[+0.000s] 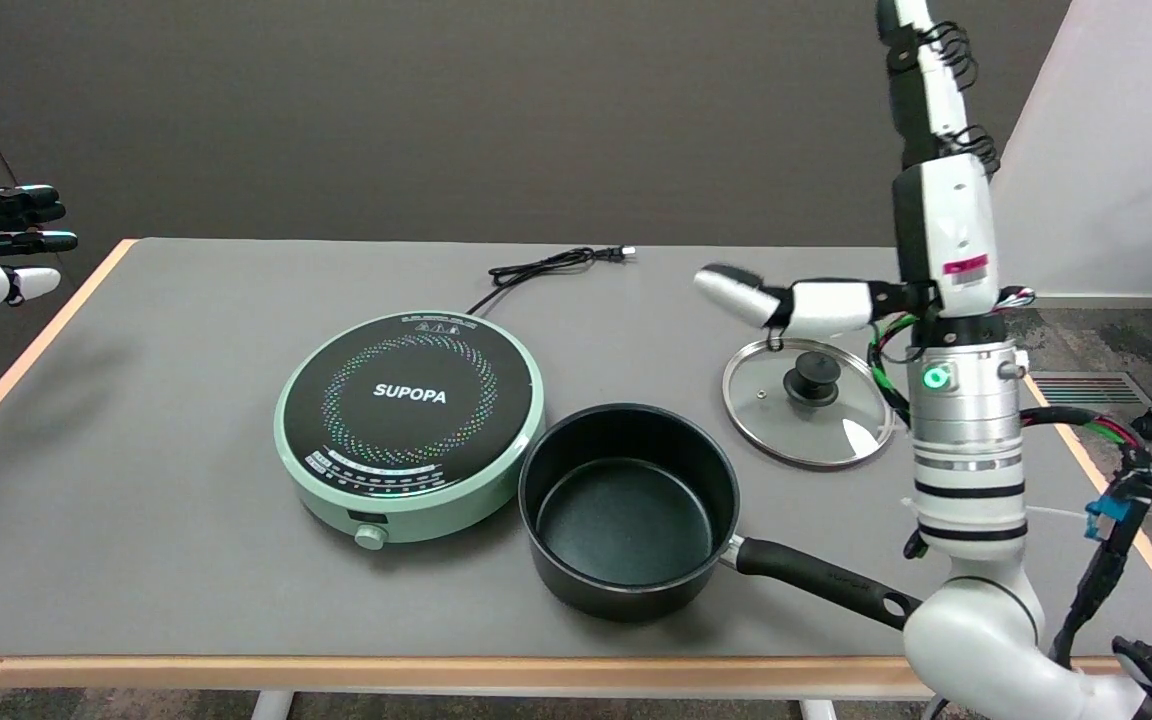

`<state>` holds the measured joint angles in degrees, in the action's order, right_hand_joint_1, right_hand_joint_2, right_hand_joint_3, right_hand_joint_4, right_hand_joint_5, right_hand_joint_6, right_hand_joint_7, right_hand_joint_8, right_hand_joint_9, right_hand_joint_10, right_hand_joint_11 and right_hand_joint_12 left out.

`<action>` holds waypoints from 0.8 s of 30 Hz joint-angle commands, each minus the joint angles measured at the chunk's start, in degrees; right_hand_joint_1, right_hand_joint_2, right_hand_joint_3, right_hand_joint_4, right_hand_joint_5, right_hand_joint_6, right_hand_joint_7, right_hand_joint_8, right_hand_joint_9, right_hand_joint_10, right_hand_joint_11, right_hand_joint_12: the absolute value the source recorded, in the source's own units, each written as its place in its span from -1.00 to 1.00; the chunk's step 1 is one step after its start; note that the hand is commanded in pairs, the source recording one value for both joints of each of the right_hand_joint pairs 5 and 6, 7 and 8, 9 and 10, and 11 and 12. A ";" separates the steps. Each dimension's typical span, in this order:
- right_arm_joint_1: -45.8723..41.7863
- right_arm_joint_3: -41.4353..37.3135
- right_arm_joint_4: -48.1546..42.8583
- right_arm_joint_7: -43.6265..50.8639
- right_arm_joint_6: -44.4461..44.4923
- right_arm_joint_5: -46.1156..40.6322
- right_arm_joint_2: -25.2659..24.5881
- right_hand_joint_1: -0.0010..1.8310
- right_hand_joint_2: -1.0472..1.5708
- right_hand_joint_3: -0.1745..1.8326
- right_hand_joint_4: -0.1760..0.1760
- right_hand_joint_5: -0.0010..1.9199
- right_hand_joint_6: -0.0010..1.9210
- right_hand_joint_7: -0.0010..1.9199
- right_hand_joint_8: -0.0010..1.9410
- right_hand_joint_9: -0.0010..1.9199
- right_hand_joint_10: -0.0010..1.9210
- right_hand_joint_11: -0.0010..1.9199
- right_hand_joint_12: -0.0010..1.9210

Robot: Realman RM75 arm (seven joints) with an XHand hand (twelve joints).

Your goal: Pick up the soup pot.

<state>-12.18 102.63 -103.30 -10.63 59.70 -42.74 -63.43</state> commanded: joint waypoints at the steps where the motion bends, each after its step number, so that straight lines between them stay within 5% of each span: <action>1: -2.74 9.25 -2.89 38.24 -0.35 12.01 -12.17 0.11 -0.19 -0.21 -0.81 -0.93 -0.93 -0.93 -0.94 -0.93 -0.93 -0.93 -0.93; 6: -1.57 15.90 -1.04 56.94 0.97 12.11 -19.14 0.15 -0.24 -0.13 -0.88 -0.94 -0.94 -0.94 -0.94 -0.94 -0.94 -0.94 -0.94; 24: 1.99 33.43 17.46 81.05 22.22 19.66 -28.48 0.26 -0.24 -0.13 -1.00 -0.94 -0.94 -0.94 -0.94 -0.94 -0.94 -0.94 -0.94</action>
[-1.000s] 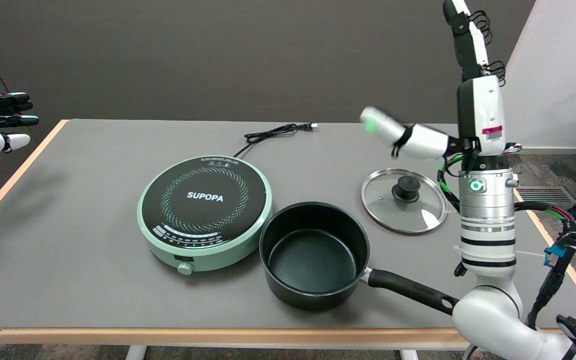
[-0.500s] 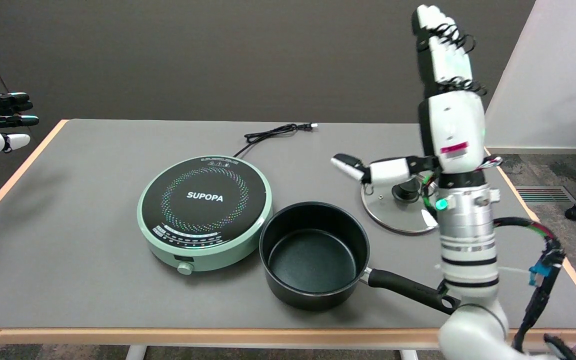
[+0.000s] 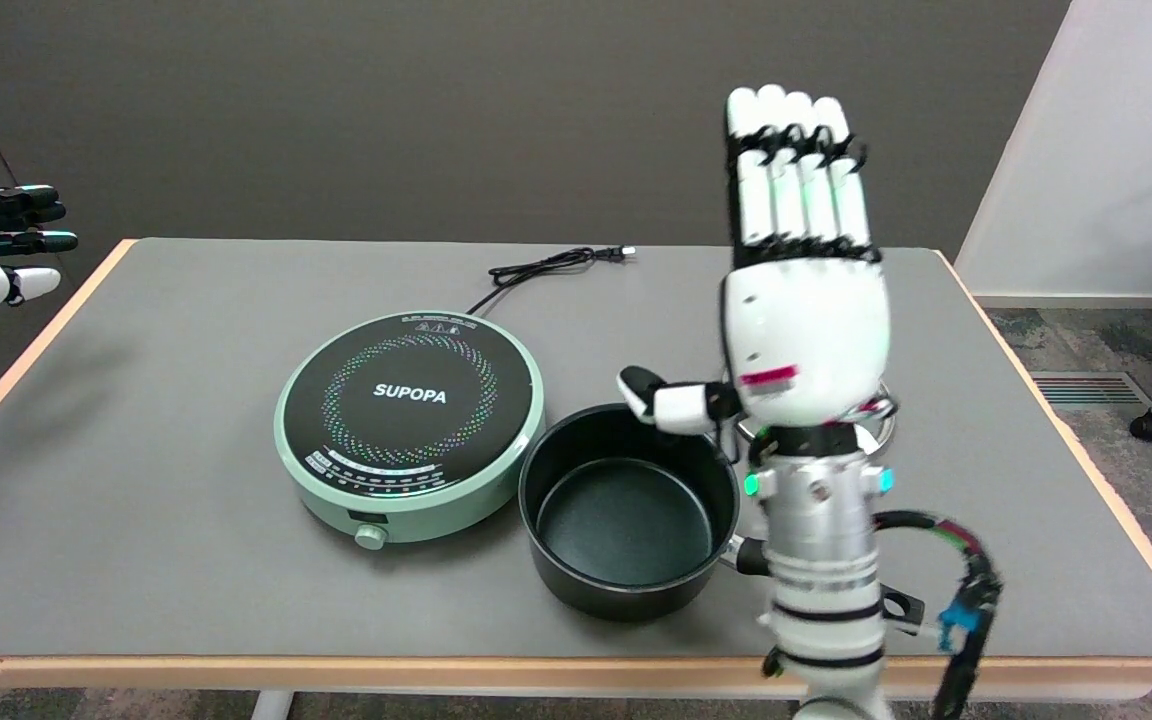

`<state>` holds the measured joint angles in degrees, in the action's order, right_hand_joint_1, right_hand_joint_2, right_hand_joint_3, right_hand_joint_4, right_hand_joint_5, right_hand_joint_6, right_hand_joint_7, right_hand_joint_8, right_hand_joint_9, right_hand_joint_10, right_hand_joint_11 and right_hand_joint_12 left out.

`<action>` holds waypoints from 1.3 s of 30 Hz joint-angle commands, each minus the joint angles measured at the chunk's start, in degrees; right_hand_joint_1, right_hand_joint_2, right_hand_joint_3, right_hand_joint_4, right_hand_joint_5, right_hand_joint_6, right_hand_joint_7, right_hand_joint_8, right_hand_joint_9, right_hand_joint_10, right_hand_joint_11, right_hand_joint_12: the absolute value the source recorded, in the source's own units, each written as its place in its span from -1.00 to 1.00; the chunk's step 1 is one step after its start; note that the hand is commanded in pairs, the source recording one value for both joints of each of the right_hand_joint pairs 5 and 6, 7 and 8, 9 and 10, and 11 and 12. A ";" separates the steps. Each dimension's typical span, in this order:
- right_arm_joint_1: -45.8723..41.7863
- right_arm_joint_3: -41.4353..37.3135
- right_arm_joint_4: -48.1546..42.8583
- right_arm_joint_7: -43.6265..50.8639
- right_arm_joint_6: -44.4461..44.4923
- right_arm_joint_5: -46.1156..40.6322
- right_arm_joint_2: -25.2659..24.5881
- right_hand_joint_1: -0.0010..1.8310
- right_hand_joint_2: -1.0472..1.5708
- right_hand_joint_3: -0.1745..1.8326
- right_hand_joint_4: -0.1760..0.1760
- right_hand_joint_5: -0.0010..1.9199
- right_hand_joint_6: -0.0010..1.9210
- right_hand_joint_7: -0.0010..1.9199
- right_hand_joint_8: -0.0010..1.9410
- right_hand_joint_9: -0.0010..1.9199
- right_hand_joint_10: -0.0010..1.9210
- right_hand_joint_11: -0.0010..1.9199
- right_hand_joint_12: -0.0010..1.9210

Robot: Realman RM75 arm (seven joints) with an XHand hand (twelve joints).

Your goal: Pick up the soup pot.

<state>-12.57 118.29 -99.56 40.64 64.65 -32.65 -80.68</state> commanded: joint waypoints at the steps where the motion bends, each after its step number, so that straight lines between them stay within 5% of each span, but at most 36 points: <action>1: 2.38 18.95 14.27 30.96 19.05 9.86 -11.24 0.27 -0.24 -0.11 -1.00 -0.94 -0.94 -0.94 -0.94 -0.94 -0.94 -0.94 -0.94; 22: -5.83 30.15 21.89 36.68 38.21 18.12 -9.55 0.26 -0.25 0.02 -0.98 -0.94 -0.94 -0.94 -0.94 -0.94 -0.94 -0.94 -0.94; 32: -10.64 30.15 23.25 36.73 40.79 16.71 -8.48 0.25 -0.28 0.04 -1.00 -0.95 -0.95 -0.95 -0.95 -0.95 -0.95 -0.95 -0.95; 39: -12.51 30.15 24.05 36.41 40.79 7.41 -8.46 0.28 -0.36 0.10 -1.00 -0.95 -0.95 -0.95 -0.95 -0.95 -0.95 -0.95 -0.95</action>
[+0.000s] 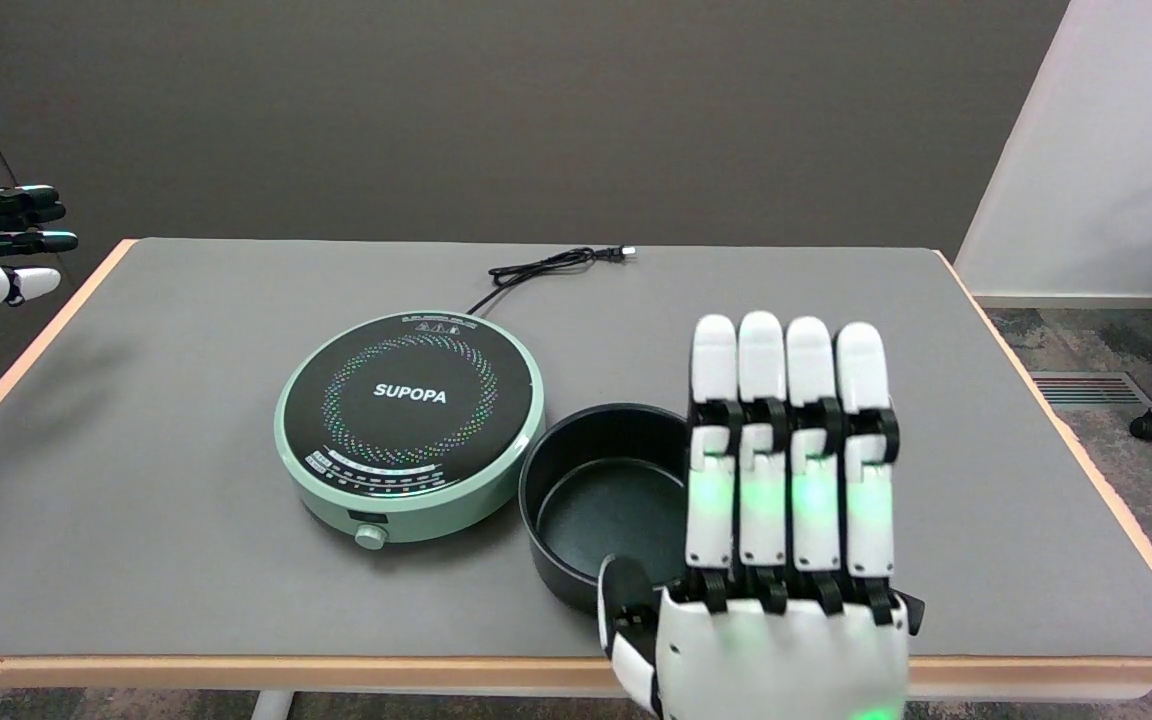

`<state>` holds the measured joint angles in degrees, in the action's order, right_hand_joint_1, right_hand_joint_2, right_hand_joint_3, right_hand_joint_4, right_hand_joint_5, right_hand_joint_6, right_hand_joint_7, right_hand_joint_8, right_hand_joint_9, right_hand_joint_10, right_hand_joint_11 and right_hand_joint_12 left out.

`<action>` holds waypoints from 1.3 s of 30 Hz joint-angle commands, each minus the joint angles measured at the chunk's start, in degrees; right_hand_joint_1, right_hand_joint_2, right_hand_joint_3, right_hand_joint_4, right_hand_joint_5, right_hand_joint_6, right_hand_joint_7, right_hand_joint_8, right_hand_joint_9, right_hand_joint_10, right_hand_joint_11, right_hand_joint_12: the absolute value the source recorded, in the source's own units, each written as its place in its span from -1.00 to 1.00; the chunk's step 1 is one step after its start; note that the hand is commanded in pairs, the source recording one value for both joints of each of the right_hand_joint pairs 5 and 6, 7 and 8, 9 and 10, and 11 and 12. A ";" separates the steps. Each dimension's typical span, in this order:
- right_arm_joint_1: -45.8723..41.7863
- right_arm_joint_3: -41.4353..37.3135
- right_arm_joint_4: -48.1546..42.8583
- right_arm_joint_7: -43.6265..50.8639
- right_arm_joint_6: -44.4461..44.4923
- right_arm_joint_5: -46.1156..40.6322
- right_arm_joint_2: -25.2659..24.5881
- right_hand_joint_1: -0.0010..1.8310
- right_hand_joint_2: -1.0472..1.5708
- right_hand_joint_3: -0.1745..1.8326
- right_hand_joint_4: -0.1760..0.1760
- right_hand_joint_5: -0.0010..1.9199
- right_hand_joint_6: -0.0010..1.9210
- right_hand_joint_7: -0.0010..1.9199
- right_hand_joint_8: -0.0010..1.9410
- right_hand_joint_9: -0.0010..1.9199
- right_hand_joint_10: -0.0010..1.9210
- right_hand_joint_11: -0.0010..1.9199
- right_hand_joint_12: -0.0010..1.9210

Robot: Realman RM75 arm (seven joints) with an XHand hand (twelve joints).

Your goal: Pick up the soup pot.

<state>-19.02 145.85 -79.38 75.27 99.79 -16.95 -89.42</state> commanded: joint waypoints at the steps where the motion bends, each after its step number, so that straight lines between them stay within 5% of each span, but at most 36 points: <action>1: -6.07 2.60 3.87 1.72 5.66 -9.70 0.34 0.28 -0.37 0.13 -1.00 -0.95 -0.95 -0.95 -0.95 -0.95 -0.95 -0.95 -0.95; 20: -6.62 2.60 2.95 1.76 5.88 -23.36 2.01 0.30 -0.52 0.23 -1.00 -0.96 -0.96 -0.96 -0.96 -0.96 -0.96 -0.96 -0.96; 21: -6.63 2.53 2.85 1.78 5.97 -24.33 2.24 0.32 -0.54 0.24 -0.60 -0.97 -0.97 -0.97 -0.97 -0.97 -0.97 -0.97 -0.97; 25: -6.57 2.46 1.47 1.86 5.98 -27.35 3.10 0.31 -0.58 0.28 -0.36 -0.98 -0.98 -0.98 -0.98 -0.98 -0.98 -0.98 -0.98; 39: -1.31 2.20 -0.01 1.70 5.82 -34.63 3.88 0.30 -0.61 0.30 -0.20 -0.98 -0.98 -0.98 -0.98 -0.98 -0.98 -0.98 -0.98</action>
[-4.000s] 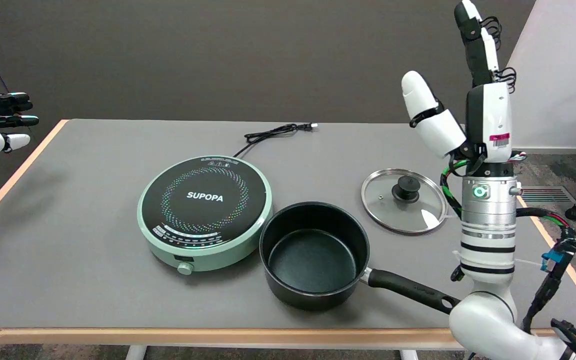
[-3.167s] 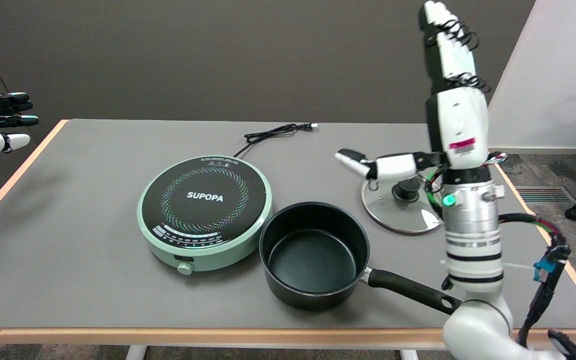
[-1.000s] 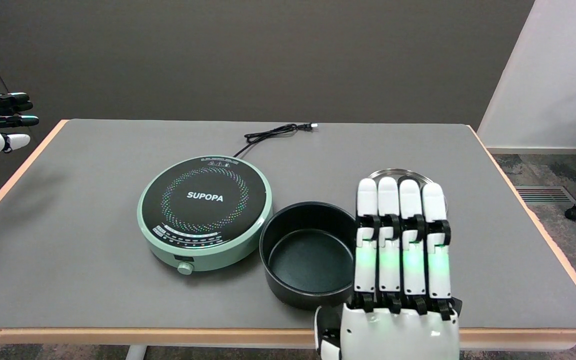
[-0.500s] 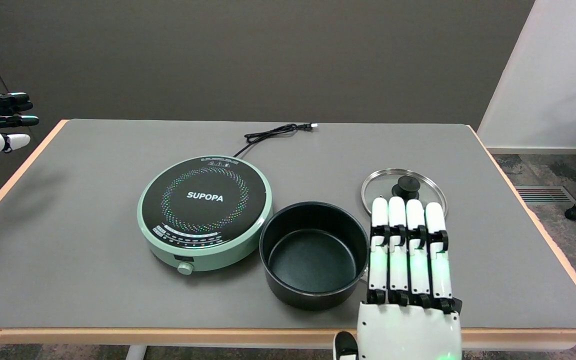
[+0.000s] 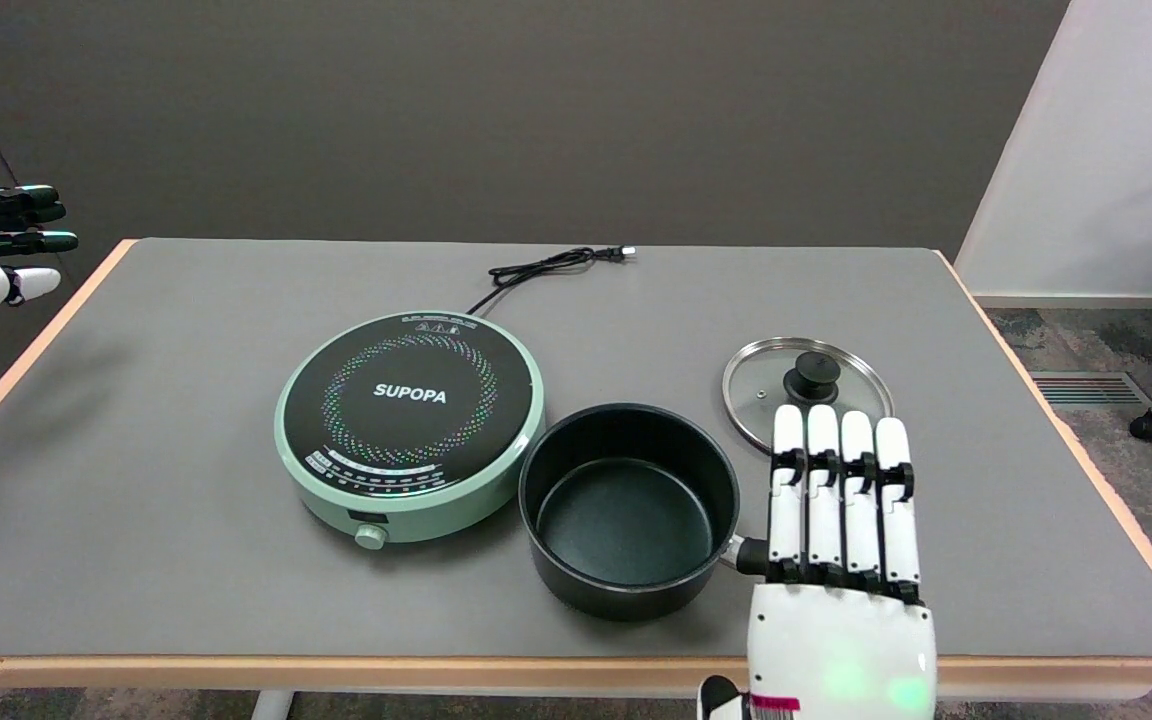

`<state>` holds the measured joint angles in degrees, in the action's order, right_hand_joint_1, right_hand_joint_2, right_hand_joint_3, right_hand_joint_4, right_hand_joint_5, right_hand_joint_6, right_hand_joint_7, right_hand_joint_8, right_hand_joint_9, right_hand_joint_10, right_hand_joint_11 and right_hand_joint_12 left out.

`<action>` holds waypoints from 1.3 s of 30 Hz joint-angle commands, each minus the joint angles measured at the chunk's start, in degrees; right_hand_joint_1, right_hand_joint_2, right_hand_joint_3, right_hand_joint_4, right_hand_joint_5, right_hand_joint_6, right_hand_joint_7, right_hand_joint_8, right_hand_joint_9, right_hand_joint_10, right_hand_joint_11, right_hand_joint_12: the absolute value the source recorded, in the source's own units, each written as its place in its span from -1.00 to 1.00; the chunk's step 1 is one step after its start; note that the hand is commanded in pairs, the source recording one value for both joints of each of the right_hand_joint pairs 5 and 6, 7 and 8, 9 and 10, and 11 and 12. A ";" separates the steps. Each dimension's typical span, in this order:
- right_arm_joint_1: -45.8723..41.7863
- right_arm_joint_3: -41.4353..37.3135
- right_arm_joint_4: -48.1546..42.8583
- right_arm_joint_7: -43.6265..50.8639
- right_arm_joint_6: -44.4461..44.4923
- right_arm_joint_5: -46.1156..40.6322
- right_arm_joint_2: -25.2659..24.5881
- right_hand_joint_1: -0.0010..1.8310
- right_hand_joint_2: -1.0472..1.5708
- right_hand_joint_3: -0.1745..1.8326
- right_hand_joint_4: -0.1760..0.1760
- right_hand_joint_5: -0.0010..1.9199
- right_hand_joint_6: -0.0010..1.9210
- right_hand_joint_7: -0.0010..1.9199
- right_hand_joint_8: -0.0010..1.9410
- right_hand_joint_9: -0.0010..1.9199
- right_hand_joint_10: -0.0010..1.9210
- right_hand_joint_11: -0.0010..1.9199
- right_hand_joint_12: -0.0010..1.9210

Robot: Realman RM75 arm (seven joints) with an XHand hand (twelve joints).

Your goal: Pick up the soup pot.

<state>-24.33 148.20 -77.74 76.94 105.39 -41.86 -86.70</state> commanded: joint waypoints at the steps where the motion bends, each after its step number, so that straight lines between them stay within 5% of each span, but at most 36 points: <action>1: 4.28 -0.15 -1.87 0.03 0.22 -10.30 1.16 0.30 -0.61 0.30 -0.19 -0.98 -0.98 -0.98 -0.98 -0.98 -0.98 -0.98 -0.98; 39: 5.85 -3.65 -6.67 0.03 0.22 -23.76 3.56 0.27 -0.55 0.33 -0.11 -0.98 -0.98 -0.98 -0.98 -0.98 -0.98 -0.98 -0.98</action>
<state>-19.08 145.19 -82.44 76.97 105.63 -59.72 -84.15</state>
